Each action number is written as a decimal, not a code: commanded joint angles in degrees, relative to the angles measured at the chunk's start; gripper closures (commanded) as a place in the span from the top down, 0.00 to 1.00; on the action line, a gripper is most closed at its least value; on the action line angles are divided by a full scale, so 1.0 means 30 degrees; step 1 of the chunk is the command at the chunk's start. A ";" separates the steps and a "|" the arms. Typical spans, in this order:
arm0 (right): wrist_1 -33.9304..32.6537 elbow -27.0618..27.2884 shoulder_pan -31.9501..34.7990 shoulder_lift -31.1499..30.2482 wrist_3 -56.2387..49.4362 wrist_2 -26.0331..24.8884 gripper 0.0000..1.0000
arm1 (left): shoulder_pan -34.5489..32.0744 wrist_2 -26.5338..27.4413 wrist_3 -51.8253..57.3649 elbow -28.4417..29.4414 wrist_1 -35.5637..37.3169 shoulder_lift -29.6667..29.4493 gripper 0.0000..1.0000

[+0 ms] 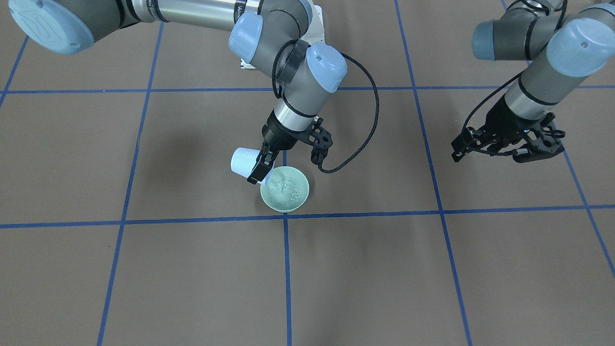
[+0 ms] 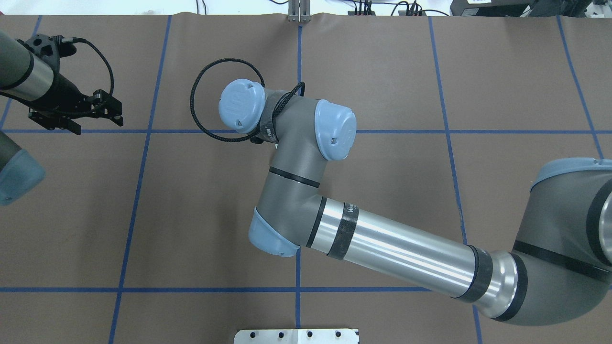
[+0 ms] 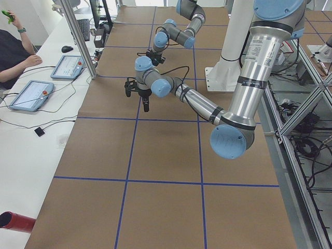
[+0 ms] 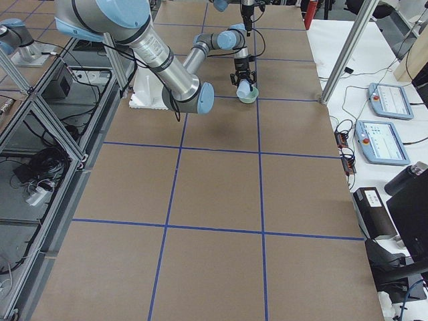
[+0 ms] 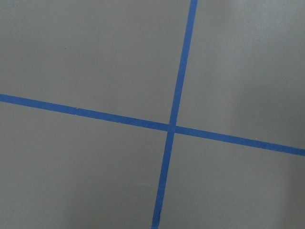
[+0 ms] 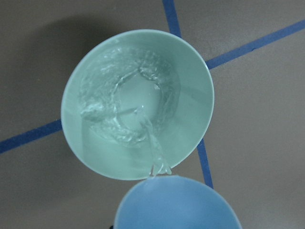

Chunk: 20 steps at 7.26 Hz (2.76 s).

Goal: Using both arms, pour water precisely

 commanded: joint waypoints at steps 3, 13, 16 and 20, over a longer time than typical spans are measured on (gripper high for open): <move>0.1554 0.0570 -0.0114 -0.0499 0.0127 0.0054 0.00 | 0.0000 0.0000 -0.0028 0.0047 0.0002 0.0001 1.00; 1.2135 1.1674 0.7960 -1.2557 1.2282 0.5298 0.00 | 0.0029 0.0000 -0.0380 -0.0129 0.0090 0.0030 1.00; 1.3389 1.1646 1.0051 -1.5899 1.8479 0.4223 0.00 | 0.0029 0.0000 -0.0380 -0.0158 0.0090 0.0030 1.00; 2.0893 1.0800 0.9994 -2.1065 2.0712 -0.0813 0.00 | 0.0029 0.0029 -0.0381 -0.0188 0.0090 0.0030 1.00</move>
